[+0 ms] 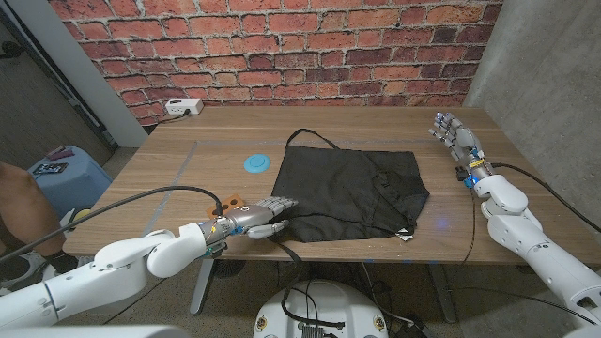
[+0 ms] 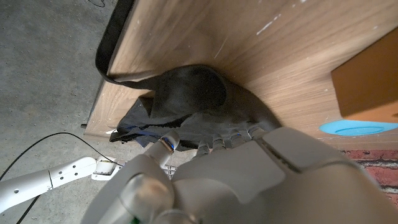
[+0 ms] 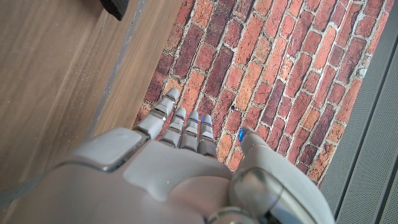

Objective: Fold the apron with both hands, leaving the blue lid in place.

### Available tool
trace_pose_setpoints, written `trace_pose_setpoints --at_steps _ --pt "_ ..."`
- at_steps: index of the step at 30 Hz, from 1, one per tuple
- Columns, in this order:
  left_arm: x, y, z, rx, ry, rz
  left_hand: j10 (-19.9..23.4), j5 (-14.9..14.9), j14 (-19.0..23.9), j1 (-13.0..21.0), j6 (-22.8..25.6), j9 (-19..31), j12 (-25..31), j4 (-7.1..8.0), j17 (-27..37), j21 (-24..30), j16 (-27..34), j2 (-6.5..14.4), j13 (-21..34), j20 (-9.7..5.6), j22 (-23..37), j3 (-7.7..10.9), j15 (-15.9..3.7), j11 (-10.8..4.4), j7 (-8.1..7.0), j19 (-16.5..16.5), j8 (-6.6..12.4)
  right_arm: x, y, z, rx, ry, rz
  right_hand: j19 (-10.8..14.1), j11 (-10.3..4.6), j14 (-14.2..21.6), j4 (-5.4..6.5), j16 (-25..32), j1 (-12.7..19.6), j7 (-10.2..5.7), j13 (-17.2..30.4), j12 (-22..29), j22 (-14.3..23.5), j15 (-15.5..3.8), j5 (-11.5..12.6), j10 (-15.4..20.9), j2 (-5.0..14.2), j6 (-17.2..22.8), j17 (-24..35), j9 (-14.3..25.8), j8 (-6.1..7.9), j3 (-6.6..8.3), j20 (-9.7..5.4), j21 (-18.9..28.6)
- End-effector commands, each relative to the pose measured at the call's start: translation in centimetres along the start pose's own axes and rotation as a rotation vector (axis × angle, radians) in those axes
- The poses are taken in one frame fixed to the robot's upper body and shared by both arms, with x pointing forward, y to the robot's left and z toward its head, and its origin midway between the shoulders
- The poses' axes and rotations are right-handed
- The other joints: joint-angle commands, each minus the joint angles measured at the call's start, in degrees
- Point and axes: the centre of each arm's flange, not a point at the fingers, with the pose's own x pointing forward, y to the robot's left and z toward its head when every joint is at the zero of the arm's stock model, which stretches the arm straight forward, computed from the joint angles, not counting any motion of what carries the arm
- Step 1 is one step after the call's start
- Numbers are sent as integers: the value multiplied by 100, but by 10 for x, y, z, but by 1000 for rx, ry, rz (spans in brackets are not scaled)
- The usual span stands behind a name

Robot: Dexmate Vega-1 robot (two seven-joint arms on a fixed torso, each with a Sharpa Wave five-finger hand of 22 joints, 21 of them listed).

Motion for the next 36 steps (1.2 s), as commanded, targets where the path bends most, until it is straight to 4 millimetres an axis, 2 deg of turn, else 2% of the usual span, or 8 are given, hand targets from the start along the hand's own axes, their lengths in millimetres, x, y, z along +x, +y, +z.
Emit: trace_pose_setpoints --at_steps 1,5,12,16,20,28,33,36 --pt "6 1 2 16 -4 -47 131 -46 -533 124 147 14 76 -11 19 47 70 -10 6 -35 11 42 -9 19 20 -701 84 3 -4 8 -84 33 46 10 34 1 -83 -1 115 -5 13 18 21 -135 0 17 -6 18 -14 20 23 21 -265 32" --pt "7 3 2 20 -5 -51 207 -52 -481 127 246 16 93 -12 17 62 85 -7 6 -30 11 52 -17 1 41 -671 108 3 -4 10 -109 52 59 13 17 7 -137 -7 163 3 13 23 21 -128 -1 29 -25 21 -32 19 24 32 -264 33" --pt "9 4 1 21 -7 -54 223 -56 -467 128 253 17 89 -13 17 66 86 -7 6 -39 10 59 -17 8 49 -665 99 5 2 19 -207 93 89 113 87 139 -308 22 294 39 20 80 22 -93 -14 183 -96 159 -80 22 73 33 -230 65" --pt "9 3 1 19 -5 -60 224 -58 -464 129 253 17 85 -13 17 66 85 -8 6 -44 10 62 -16 6 43 -667 94 7 7 24 -277 120 106 350 175 394 -530 92 461 162 40 178 23 -62 -35 490 -155 443 -113 29 149 20 -189 121" --pt "9 3 0 16 -1 -65 228 -60 -460 128 255 17 82 -14 16 66 84 -10 6 -45 10 64 -19 6 42 -668 90 8 11 28 -324 141 129 505 229 548 -641 135 527 211 52 217 24 -19 -46 652 -192 602 -116 31 177 -15 -157 146" --pt "11 3 -1 4 2 -78 235 -69 -460 124 266 18 78 -12 17 63 81 -22 5 -44 10 60 -25 6 33 -678 87 12 18 31 -364 164 164 572 262 630 -700 155 531 261 59 229 25 14 -55 736 -251 702 -109 33 187 -73 -116 144" --pt "12 4 -2 -8 10 -79 248 -169 -462 78 452 19 65 3 24 65 76 -107 6 -46 16 -27 -18 0 42 -693 131 13 19 29 -366 172 177 572 250 621 -708 150 524 272 61 214 26 16 -55 716 -255 683 -103 34 170 -91 -114 135" --pt "13 4 -2 -8 7 -77 278 -296 -467 30 607 17 60 7 27 70 68 -219 6 -93 28 -181 -58 -46 -31 -708 151 14 20 28 -367 174 182 569 259 615 -711 147 522 265 62 204 26 22 -55 702 -251 673 -99 34 162 -98 -114 129"
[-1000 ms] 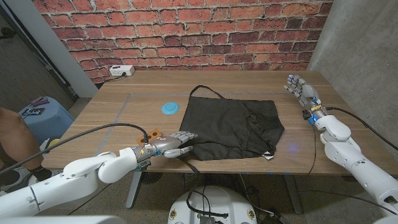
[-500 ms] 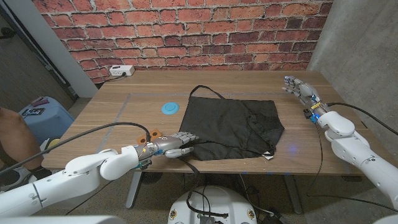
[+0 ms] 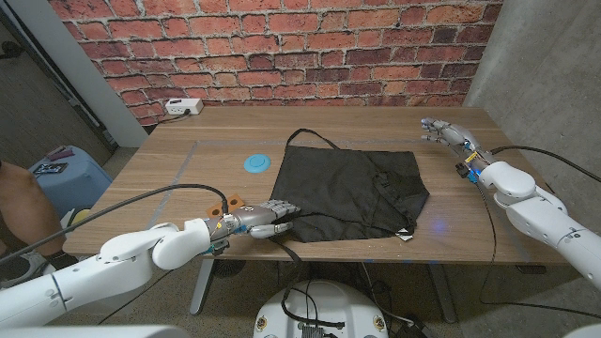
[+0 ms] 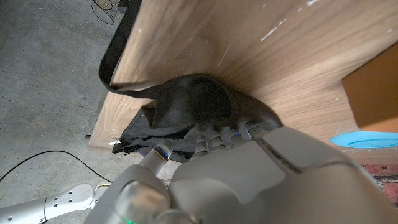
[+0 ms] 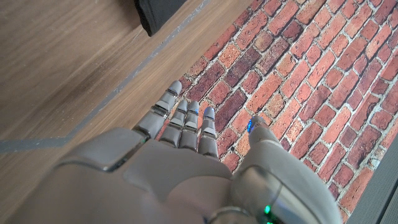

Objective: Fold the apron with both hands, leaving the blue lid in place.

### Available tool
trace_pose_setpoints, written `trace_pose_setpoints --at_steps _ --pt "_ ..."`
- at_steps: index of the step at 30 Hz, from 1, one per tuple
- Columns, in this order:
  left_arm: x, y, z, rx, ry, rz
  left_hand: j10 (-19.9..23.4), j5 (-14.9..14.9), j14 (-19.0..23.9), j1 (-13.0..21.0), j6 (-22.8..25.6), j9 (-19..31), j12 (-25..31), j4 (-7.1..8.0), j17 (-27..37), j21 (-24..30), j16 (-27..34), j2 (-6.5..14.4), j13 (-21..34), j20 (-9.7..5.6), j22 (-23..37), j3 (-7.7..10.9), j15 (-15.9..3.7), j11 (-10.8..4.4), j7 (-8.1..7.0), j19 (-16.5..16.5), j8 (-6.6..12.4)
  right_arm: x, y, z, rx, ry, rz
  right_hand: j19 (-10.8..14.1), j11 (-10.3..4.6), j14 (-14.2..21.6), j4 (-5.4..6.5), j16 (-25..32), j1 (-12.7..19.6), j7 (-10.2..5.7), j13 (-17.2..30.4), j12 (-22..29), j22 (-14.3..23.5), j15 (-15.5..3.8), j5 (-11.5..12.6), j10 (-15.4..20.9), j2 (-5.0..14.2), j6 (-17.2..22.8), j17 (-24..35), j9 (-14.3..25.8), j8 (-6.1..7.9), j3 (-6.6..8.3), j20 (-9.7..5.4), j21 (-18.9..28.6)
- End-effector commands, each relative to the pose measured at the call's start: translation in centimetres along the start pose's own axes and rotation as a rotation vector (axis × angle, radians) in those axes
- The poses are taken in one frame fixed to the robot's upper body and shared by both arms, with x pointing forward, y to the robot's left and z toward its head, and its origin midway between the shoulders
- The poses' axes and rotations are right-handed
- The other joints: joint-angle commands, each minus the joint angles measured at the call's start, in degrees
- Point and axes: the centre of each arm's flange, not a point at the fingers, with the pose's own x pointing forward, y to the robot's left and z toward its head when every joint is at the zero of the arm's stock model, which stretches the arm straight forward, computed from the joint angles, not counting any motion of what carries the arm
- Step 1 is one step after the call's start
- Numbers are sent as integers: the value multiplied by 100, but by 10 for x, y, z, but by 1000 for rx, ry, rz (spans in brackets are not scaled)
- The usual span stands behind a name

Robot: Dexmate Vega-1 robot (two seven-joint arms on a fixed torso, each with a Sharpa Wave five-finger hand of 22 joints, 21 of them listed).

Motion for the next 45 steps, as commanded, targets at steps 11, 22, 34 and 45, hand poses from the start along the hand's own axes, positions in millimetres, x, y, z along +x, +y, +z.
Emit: trace_pose_setpoints --at_steps 11,22,34,45 --pt "6 1 -1 -12 8 -20 69 -158 -449 -86 256 15 -6 -10 24 38 21 -260 5 -109 40 -352 -90 -78 -31 -740 34 5 7 3 -70 49 64 76 -10 20 -32 21 45 -1 14 -3 27 23 -5 31 23 -1 31 35 -6 -14 -92 9" --pt "8 2 -2 -11 5 -34 101 -178 -410 -91 317 14 -5 -11 21 43 28 -282 5 -104 45 -470 -91 -76 -24 -744 26 5 9 14 -205 111 105 219 43 261 -91 100 46 66 30 90 29 43 -6 358 17 308 46 39 67 -85 -3 22" --pt "10 3 -2 -5 -4 -33 130 -201 -396 -86 309 13 -8 -10 19 48 25 -237 6 -96 47 -572 -86 -74 -14 -745 -9 16 9 25 -324 148 134 378 111 421 -284 110 193 131 79 112 33 109 -2 447 -151 388 10 40 55 -125 55 45" --pt "11 2 -2 -4 -11 -37 137 -216 -389 -81 295 14 -15 -11 18 53 22 -197 6 -95 47 -635 -86 -75 -20 -742 -32 27 8 32 -473 181 139 605 106 792 -517 159 733 186 193 338 36 137 -5 954 -335 830 0 44 140 -63 232 46"
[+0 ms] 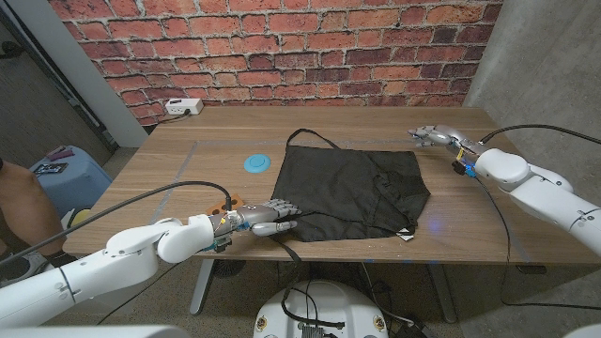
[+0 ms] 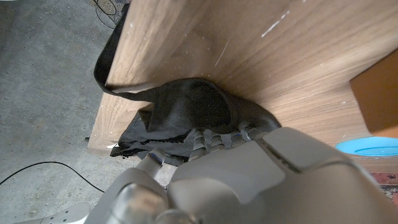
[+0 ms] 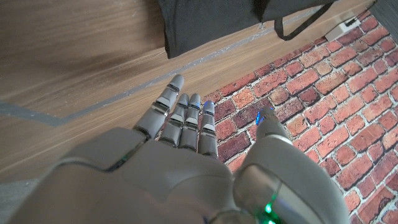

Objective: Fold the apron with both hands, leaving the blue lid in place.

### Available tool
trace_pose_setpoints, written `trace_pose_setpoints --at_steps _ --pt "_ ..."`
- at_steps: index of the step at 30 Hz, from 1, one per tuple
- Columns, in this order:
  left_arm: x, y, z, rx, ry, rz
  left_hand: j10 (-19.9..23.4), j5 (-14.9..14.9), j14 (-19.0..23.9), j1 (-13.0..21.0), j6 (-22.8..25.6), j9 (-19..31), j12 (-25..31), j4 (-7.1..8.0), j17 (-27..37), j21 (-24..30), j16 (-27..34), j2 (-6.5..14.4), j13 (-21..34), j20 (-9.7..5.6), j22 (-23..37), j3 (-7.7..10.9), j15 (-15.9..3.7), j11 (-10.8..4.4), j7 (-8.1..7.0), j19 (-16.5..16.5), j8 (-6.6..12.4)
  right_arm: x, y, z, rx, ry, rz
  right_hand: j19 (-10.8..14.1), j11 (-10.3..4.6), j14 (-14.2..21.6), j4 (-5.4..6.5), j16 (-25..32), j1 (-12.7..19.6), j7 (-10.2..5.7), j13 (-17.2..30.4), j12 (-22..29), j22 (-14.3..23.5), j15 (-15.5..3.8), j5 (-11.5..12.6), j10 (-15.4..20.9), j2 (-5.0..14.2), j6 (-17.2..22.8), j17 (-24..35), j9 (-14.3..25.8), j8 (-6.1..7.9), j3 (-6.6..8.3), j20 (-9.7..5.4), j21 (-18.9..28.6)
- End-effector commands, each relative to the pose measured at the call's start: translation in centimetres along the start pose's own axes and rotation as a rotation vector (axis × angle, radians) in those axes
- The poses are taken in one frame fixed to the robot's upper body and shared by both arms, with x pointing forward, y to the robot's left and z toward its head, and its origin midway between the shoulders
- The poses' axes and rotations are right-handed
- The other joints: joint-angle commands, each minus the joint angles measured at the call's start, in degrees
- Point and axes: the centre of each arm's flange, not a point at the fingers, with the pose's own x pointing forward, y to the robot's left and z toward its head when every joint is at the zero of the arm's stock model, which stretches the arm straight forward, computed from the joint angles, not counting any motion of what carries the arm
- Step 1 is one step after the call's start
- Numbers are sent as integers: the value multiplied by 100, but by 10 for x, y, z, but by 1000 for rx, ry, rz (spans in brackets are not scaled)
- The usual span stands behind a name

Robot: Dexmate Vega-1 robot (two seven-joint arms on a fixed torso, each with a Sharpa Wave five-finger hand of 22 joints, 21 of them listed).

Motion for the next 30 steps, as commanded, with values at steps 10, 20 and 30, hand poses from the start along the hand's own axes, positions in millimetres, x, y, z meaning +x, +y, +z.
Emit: trace_pose_setpoints --at_steps 10,20,30 --pt "2 0 0 -3 -10 -8 23 -28 -380 23 1 13 -19 7 18 58 20 93 7 -2 22 -75 -40 -10 -49 -706 -23 14 -8 1 -271 101 12 215 -85 364 -93 97 639 -51 93 205 12 -133 -6 447 -157 442 65 21 103 98 59 43" --pt "3 1 0 2 -16 -4 44 -48 -354 33 20 14 -28 4 16 64 17 162 8 0 19 -173 -46 -5 -53 -699 -40 20 -9 -4 -345 138 31 274 -135 454 -88 119 878 -67 119 253 14 -180 7 540 -253 515 90 24 97 112 62 39" --pt "3 1 0 3 -18 -3 77 -53 -322 36 45 15 -23 2 15 77 23 178 9 -8 17 -214 -43 -9 -52 -668 -39 23 -5 -8 -392 161 47 296 -164 590 -41 174 1052 -105 169 358 18 -242 16 714 -292 703 141 30 120 103 76 24"
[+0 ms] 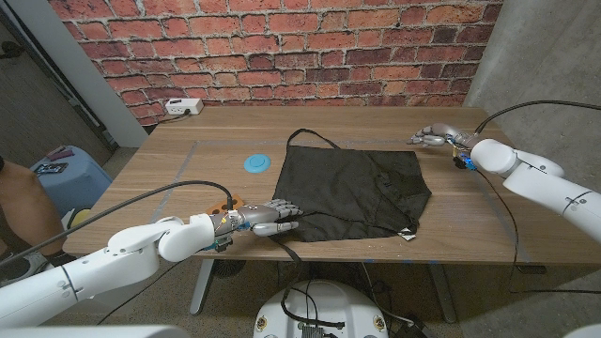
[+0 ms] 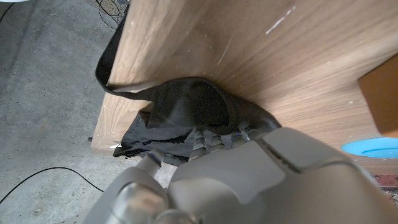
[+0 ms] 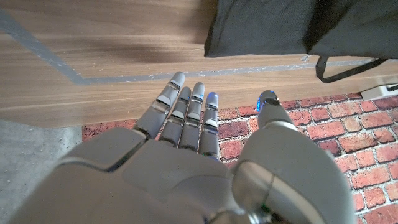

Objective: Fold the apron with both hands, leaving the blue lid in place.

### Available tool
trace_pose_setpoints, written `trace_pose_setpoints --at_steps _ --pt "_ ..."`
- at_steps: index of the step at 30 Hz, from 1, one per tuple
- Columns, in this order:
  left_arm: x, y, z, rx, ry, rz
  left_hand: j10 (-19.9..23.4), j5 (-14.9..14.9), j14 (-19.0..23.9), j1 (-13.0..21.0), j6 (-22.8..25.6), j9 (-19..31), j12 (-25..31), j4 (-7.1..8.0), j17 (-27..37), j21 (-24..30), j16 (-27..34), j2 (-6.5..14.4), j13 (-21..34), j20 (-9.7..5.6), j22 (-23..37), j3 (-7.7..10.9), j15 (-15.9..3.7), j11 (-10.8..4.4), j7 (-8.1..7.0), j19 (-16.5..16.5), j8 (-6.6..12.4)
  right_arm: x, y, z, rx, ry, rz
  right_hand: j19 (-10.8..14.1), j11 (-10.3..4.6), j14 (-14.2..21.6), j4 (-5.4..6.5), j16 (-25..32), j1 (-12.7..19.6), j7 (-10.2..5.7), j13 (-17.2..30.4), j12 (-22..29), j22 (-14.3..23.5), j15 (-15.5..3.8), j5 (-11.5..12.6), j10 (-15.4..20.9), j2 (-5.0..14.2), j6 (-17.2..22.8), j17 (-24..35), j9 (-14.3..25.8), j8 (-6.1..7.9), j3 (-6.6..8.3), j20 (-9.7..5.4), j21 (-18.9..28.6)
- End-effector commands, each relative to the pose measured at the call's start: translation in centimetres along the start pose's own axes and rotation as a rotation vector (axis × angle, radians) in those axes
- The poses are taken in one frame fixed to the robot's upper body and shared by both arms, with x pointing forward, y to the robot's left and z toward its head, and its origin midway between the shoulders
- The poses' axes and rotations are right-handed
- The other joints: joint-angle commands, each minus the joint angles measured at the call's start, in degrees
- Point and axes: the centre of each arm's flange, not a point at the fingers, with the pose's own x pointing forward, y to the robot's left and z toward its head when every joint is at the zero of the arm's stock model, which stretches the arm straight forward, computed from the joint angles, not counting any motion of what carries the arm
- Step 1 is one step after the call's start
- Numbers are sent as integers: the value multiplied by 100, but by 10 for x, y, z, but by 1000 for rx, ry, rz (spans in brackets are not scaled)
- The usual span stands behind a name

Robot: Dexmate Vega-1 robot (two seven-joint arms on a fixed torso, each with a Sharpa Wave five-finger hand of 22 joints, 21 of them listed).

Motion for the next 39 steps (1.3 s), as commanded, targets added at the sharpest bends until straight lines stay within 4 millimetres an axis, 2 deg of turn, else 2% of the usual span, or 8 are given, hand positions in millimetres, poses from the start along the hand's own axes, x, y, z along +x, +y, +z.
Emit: trace_pose_setpoints --at_steps 1,9,32,34,38,39 --pt "0 1 0 2 -6 1 29 -9 -320 -9 25 14 -1 -5 11 28 24 57 9 -10 14 -38 -48 -20 -30 -666 -20 5 4 -2 -66 27 23 82 8 124 55 79 119 -2 42 76 18 -18 16 126 -5 139 47 31 61 5 1 23" --pt "1 2 -1 4 -11 -3 40 -11 -314 -6 38 15 -2 -5 10 30 21 75 9 -7 12 -61 -46 -18 -31 -661 -21 9 10 -3 -75 38 37 146 -24 237 79 130 230 -28 88 164 20 -82 21 252 -36 302 93 36 78 -19 -13 29" --pt "0 3 -2 9 -18 3 65 -14 -269 7 61 16 -7 -9 6 44 23 116 9 -24 8 -101 -53 -22 -35 -618 -27 20 26 -5 -75 52 75 208 -76 378 107 211 429 -64 179 283 23 -188 29 360 -40 456 189 44 48 -60 -33 22" --pt "1 3 -2 9 -19 3 62 -14 -269 8 58 16 -10 -10 6 43 22 118 10 -23 7 -104 -48 -23 -34 -619 -29 20 27 -5 -77 55 76 216 -125 410 116 232 469 -53 212 378 24 -195 31 515 -42 522 220 48 48 -80 -32 17" --pt "1 4 -2 8 -23 2 61 -14 -266 9 55 16 -13 -11 5 43 20 121 10 -24 6 -109 -50 -22 -39 -616 -33 20 29 -5 -80 58 74 251 -126 523 127 291 540 -77 280 516 25 -249 39 679 -38 651 276 57 52 -111 -35 19" --pt "1 4 -2 7 -23 1 61 -14 -266 10 57 16 -13 -11 5 44 19 122 10 -22 6 -110 -50 -19 -36 -613 -32 20 29 -5 -82 58 73 276 -181 561 121 312 582 -84 310 570 25 -262 45 731 -36 698 298 60 52 -118 -32 24"
